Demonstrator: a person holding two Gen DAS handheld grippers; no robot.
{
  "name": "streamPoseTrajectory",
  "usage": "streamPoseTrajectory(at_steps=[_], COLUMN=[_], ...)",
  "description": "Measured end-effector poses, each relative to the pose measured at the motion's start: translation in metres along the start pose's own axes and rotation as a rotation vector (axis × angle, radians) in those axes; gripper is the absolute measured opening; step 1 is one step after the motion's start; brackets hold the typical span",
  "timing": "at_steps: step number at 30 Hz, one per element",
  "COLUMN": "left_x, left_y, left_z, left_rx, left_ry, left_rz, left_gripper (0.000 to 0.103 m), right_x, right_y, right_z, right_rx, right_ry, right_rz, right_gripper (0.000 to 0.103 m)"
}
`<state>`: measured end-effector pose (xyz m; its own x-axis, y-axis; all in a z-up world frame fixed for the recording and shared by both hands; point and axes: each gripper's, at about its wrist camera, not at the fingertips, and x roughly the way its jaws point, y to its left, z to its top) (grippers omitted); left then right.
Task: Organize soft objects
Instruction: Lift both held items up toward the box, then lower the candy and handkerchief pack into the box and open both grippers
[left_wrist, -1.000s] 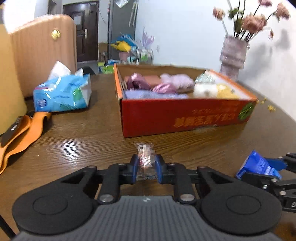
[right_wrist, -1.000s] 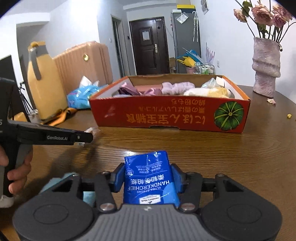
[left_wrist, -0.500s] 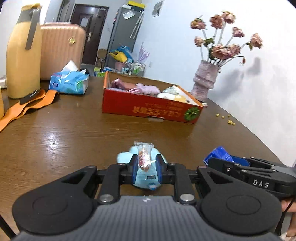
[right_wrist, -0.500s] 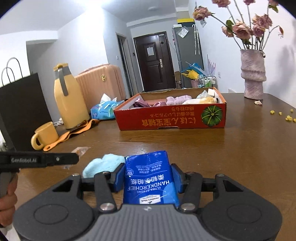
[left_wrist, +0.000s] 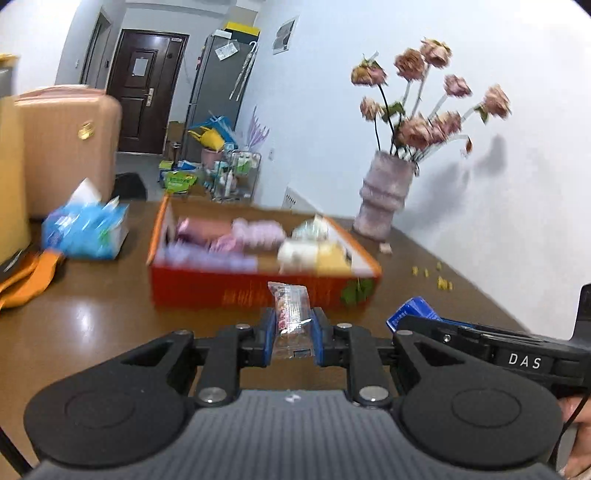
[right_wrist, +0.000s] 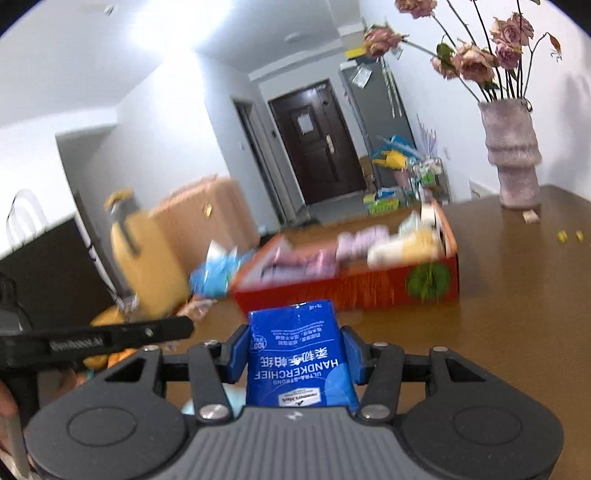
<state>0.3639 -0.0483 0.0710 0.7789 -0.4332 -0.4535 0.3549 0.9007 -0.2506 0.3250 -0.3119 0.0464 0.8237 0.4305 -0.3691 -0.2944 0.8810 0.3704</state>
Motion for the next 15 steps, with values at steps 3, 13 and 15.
streamPoseTrajectory(at_steps=[3, 13, 15], left_x=[0.057, 0.229, 0.242], left_y=[0.009, 0.05, 0.064], left_z=[0.046, 0.093, 0.094], left_rx=[-0.032, -0.111, -0.148], left_ry=[0.027, 0.187, 0.196], left_rz=[-0.024, 0.052, 0.092], left_gripper=[0.02, 0.022, 0.028], right_x=[0.043, 0.219, 0.259], right_y=[-0.014, -0.086, -0.1], right_z=[0.048, 0.113, 0.115], right_rx=[-0.03, 0.168, 0.26], right_ry=[-0.023, 0.125, 0.154], right_rz=[-0.017, -0.067, -0.07], right_gripper=[0.051, 0.052, 0.053])
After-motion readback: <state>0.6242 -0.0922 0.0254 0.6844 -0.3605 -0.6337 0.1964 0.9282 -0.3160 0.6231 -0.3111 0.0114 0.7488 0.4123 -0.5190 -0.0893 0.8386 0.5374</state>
